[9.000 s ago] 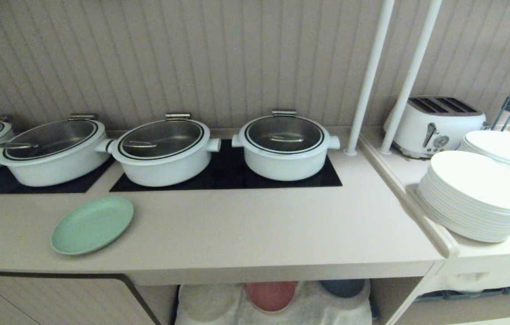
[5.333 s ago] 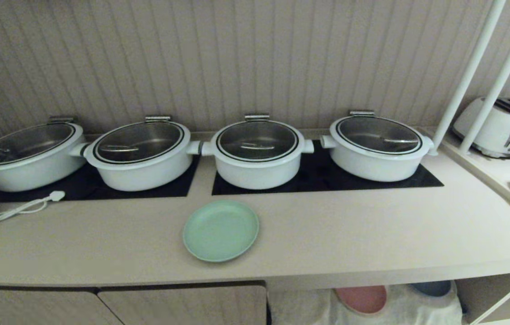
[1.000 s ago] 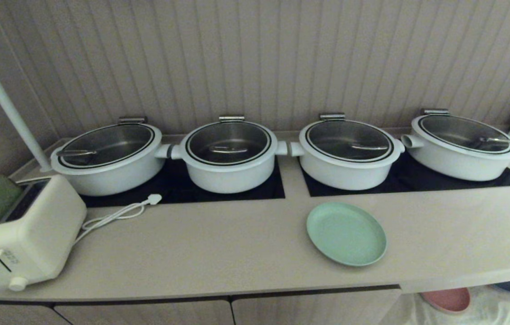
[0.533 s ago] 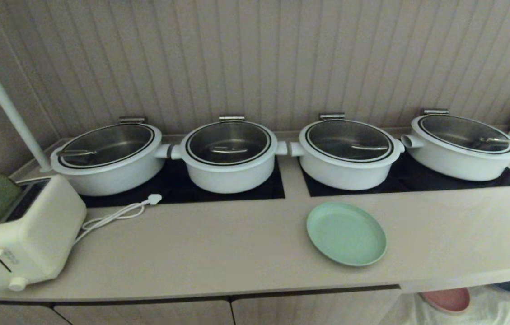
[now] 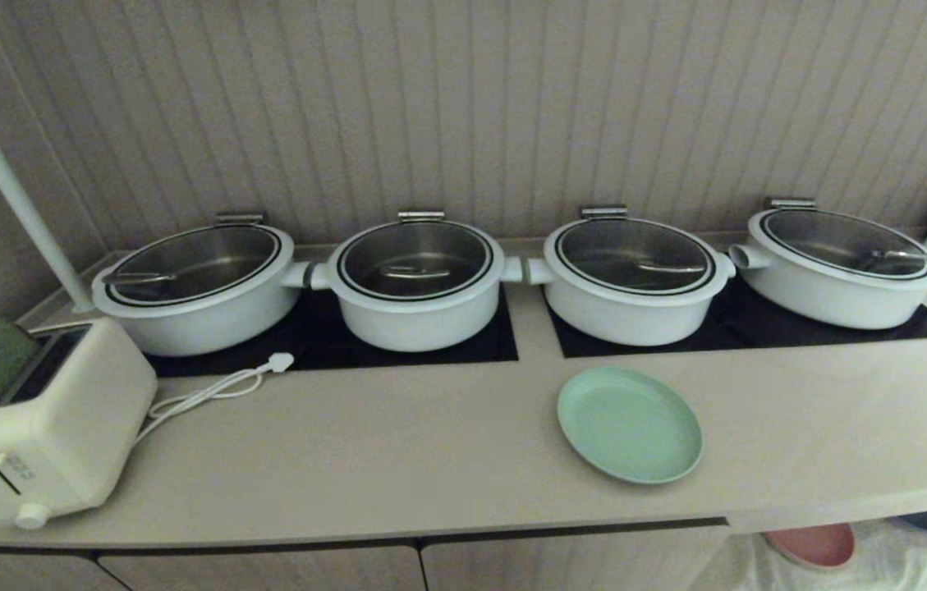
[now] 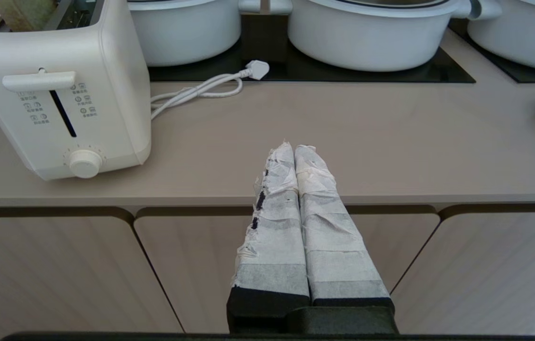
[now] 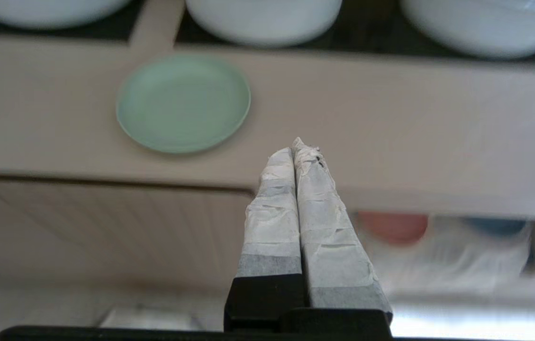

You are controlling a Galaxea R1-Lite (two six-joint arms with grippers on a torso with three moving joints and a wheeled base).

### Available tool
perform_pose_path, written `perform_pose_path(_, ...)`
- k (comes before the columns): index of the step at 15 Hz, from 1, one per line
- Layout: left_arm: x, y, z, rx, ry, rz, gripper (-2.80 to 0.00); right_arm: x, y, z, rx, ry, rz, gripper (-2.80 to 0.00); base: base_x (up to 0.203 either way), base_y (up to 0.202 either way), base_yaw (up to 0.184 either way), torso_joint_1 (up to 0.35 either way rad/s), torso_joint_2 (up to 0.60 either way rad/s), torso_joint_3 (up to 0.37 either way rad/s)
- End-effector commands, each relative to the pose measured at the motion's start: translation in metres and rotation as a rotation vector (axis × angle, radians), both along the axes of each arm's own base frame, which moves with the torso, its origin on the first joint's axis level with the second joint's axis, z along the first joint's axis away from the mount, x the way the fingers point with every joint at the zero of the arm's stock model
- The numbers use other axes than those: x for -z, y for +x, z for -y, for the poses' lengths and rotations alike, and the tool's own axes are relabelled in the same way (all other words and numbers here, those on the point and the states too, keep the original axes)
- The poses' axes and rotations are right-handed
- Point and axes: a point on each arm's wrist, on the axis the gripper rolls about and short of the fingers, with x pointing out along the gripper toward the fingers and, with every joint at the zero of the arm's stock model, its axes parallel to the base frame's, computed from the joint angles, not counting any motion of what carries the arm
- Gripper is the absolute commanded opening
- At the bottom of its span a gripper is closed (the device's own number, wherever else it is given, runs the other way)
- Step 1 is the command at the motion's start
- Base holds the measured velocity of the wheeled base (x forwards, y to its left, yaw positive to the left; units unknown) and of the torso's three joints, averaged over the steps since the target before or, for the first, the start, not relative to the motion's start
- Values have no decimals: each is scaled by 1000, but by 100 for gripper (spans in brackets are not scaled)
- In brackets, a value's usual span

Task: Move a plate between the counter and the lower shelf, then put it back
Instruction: Pick up the plate

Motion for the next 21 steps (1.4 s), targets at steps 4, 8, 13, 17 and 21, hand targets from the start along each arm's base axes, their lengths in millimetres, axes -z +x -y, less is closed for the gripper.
perform_pose_path(4, 0, 0, 0, 0, -1, 1, -280, 18, 100, 3, 98, 132, -411, -280, 0, 0, 0, 0, 0, 0)
perform_pose_path(8, 0, 0, 0, 0, -1, 1, -280, 50, 151, 8, 160, 170, -624, -280, 0, 0, 0, 0, 0, 0)
perform_pose_path(13, 0, 0, 0, 0, -1, 0, -280, 76, 206, 7, 154, 168, -747, -280, 0, 0, 0, 0, 0, 0)
perform_pose_path(17, 0, 0, 0, 0, -1, 1, -280, 77, 257, -19, 66, 141, -731, -280, 0, 0, 0, 0, 0, 0)
perform_pose_path(21, 0, 0, 0, -2, -1, 1, -280, 75, 274, -52, -22, 100, -783, -280, 0, 0, 0, 0, 0, 0)
